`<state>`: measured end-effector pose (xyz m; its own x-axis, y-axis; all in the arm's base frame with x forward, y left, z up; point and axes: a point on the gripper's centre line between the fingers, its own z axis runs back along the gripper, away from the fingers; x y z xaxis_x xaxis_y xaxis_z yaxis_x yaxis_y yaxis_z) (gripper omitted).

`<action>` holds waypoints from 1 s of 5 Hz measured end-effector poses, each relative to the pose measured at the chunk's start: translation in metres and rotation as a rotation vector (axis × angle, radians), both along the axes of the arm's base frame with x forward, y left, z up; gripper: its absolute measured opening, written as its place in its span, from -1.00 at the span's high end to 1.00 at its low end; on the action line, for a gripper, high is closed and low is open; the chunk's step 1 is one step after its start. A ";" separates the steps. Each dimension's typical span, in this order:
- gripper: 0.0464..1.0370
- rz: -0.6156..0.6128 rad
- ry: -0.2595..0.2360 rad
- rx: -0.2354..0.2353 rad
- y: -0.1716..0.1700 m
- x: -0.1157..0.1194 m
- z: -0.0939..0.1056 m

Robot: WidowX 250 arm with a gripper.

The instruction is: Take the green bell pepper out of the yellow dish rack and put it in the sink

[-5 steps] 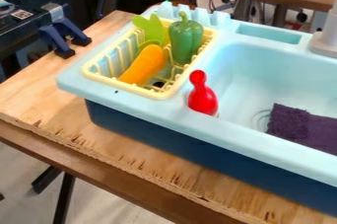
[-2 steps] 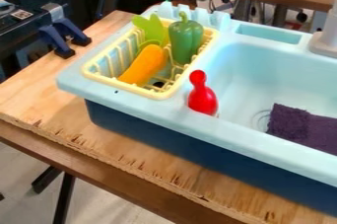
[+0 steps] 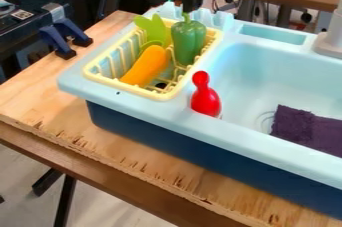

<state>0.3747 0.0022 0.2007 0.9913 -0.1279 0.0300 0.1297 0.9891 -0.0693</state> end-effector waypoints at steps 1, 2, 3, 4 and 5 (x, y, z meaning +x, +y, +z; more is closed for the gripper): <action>-0.93 -0.006 -0.008 0.001 0.005 0.004 -0.001; -0.93 -0.012 0.002 -0.004 0.008 0.010 -0.009; -0.93 -0.027 -0.003 -0.005 0.010 0.020 -0.011; -0.85 -0.033 0.008 -0.012 0.012 0.028 -0.019; -0.29 -0.023 0.009 -0.015 0.016 0.033 -0.022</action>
